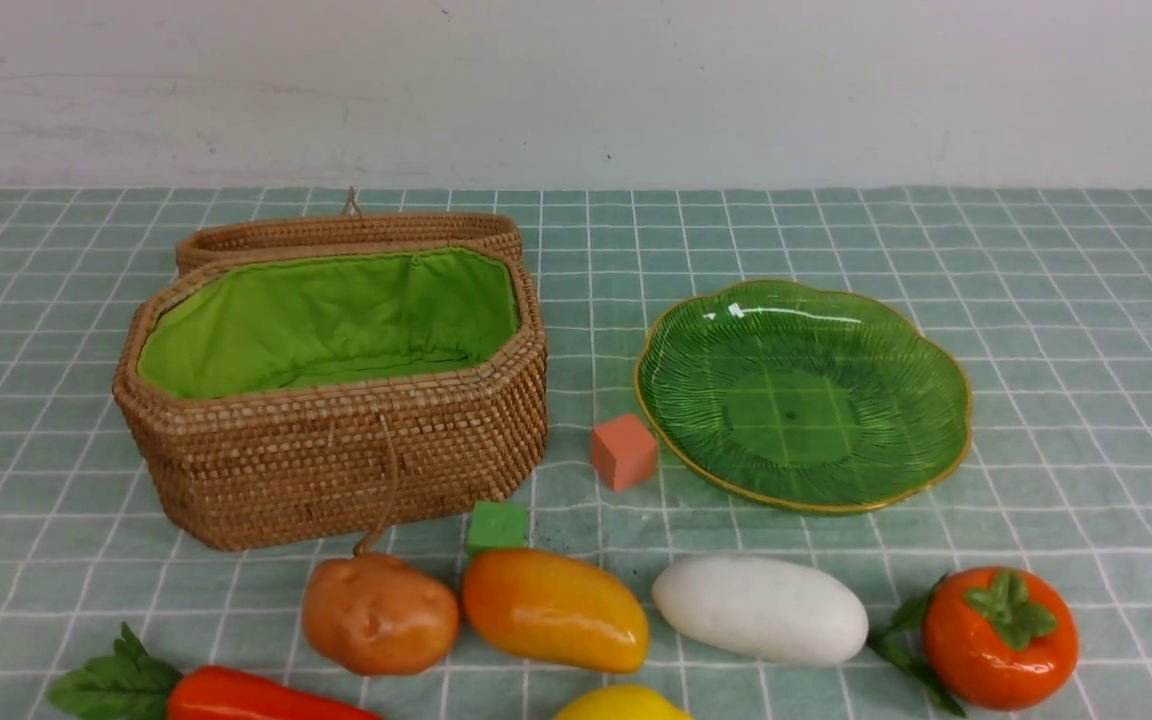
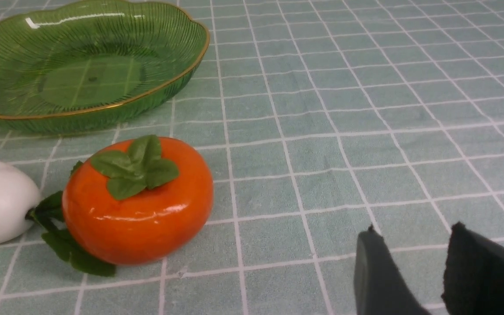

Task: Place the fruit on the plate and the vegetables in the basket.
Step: Use the left arm to grab a carrot and put it into the left basket, then grab a potato with your left arm and place it in the basket on the left, then grab a lemon with your left arm and place it on the plate on the right

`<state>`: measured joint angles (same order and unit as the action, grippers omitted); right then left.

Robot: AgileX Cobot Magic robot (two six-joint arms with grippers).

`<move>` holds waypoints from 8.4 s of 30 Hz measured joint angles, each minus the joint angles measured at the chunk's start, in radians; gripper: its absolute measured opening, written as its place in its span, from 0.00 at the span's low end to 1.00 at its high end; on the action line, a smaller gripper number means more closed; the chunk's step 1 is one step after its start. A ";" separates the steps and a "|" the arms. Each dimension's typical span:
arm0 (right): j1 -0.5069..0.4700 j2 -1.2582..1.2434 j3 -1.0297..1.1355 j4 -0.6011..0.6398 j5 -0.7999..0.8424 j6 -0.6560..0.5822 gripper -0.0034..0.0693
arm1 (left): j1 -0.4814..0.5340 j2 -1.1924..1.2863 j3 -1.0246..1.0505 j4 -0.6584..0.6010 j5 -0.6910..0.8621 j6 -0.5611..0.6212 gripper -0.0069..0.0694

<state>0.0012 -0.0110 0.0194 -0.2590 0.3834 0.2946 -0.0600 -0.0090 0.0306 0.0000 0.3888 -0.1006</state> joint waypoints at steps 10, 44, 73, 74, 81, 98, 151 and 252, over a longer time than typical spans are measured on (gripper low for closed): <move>0.000 0.000 0.000 0.000 0.000 0.000 0.38 | 0.000 0.000 0.000 -0.006 -0.040 -0.002 0.40; 0.000 0.000 0.000 0.000 0.000 0.000 0.38 | 0.000 0.715 -0.818 -0.134 0.449 -0.078 0.40; 0.000 0.000 0.000 0.000 0.000 0.000 0.38 | -0.389 1.373 -0.846 0.105 0.360 0.860 0.93; 0.000 0.000 0.000 0.000 0.000 0.000 0.38 | -0.391 1.384 -0.846 0.120 0.359 0.861 0.95; 0.000 0.000 0.000 0.000 0.000 0.000 0.38 | -0.392 1.461 -0.848 0.157 0.340 0.864 0.94; 0.000 0.000 0.000 0.000 0.000 0.000 0.38 | -0.392 1.630 -0.848 0.161 0.376 0.835 0.47; 0.000 0.000 0.000 0.000 0.000 0.000 0.38 | -0.201 1.454 -1.246 -0.134 0.572 1.201 0.88; 0.000 0.000 0.000 0.000 0.000 0.000 0.38 | -0.435 1.454 -1.306 -0.308 0.548 0.590 0.66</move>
<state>0.0012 -0.0110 0.0194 -0.2590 0.3834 0.2946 -0.4949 1.4448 -1.2755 -0.3082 0.9366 0.4890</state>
